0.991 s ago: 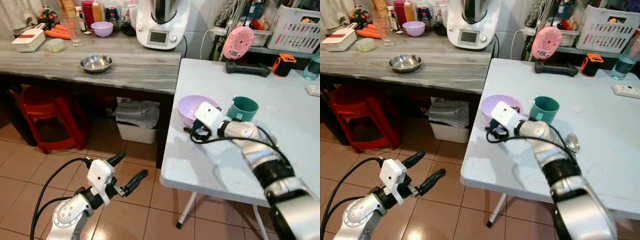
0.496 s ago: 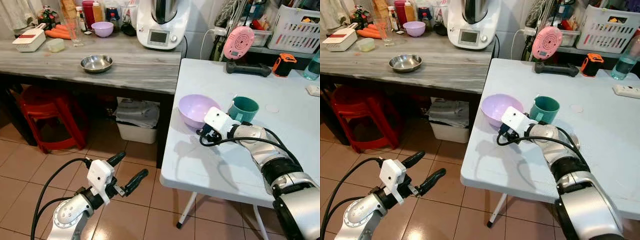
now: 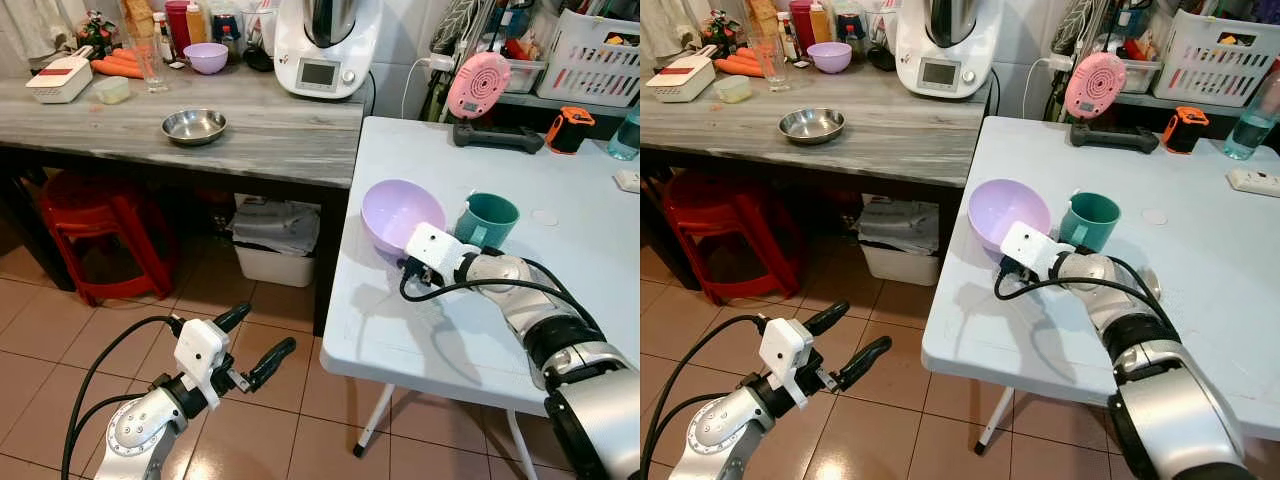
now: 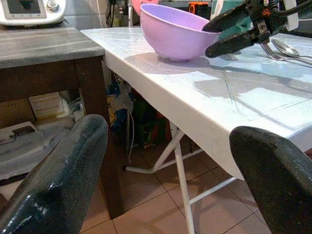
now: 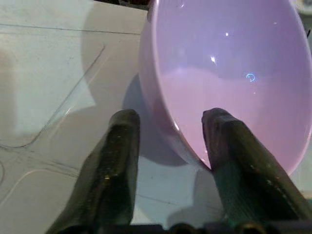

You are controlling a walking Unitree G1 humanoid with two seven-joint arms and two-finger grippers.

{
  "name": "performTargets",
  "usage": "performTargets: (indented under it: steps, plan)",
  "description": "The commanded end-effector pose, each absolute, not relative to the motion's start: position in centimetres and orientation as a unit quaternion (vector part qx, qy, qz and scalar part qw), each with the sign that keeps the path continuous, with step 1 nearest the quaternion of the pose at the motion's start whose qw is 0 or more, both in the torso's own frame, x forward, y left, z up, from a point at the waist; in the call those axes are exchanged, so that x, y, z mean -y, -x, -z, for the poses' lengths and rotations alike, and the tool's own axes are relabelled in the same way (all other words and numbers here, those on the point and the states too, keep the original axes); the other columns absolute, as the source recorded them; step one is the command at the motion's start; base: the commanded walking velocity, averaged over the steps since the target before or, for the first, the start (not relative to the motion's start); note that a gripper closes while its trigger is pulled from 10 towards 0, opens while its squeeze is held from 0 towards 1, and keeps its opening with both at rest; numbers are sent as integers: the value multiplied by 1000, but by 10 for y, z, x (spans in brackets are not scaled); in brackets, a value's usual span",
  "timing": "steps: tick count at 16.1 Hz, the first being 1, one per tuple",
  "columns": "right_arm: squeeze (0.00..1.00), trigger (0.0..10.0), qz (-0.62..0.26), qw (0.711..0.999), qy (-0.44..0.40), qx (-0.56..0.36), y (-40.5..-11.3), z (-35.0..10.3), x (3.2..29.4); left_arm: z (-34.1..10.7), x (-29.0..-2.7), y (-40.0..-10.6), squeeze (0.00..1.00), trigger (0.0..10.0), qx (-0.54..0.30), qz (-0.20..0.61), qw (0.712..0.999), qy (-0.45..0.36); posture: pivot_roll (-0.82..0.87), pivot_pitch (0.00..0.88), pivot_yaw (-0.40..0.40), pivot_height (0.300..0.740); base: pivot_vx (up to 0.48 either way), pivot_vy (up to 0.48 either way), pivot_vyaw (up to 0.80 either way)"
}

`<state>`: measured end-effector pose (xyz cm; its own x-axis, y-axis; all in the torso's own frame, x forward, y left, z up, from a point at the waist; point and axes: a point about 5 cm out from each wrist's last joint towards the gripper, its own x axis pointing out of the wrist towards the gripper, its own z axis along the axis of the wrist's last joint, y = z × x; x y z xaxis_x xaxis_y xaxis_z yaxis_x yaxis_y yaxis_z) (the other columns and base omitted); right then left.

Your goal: Setting the table

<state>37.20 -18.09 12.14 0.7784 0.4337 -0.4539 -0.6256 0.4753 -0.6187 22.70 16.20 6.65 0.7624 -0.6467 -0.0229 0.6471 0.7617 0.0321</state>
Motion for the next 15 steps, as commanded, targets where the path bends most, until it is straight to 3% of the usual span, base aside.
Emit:
performTargets:
  steps: [1, 15]
  plan:
    - [0, 0, -313, 845, 420, -110, -375, -126, 179, -69, -163, -231, 0, 10000, -4, 341, 940, -27, 50, 0, -34, 740, 0, 0, 0]
    - [0, 0, -311, 833, 449, -91, -374, -128, 184, -62, -165, -236, 0, 10000, -9, 337, 941, -33, 50, 0, -28, 740, 0, 0, 0]
